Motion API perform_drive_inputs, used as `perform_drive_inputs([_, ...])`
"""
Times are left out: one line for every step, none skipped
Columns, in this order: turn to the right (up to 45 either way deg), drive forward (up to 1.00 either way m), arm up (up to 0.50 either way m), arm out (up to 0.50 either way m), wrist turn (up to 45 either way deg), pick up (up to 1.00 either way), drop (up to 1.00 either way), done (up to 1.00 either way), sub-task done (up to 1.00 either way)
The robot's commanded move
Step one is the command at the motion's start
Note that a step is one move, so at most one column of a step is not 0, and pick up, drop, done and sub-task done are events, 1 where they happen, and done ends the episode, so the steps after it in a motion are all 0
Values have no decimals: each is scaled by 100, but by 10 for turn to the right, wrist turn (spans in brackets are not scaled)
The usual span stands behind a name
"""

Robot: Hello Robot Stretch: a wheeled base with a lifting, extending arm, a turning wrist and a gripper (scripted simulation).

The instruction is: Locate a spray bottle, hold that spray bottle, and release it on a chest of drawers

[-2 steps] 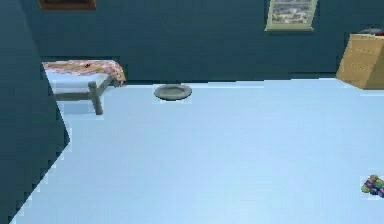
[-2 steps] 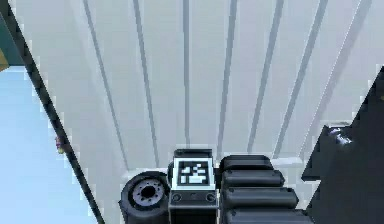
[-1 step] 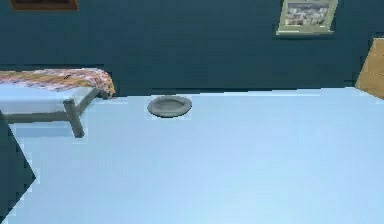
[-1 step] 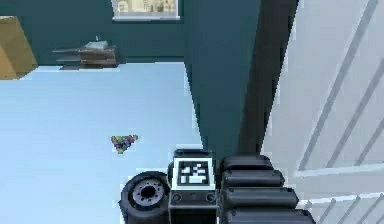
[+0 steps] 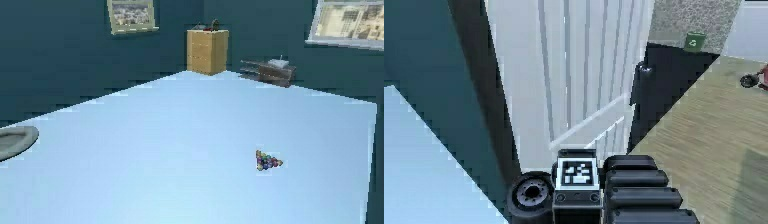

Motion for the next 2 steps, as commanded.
perform_drive_inputs([0, 100, 0, 0, 0, 0, 0, 0, 0])
perform_drive_inputs([30, 0, 0, 0, 0, 0, 0, 0, 0])
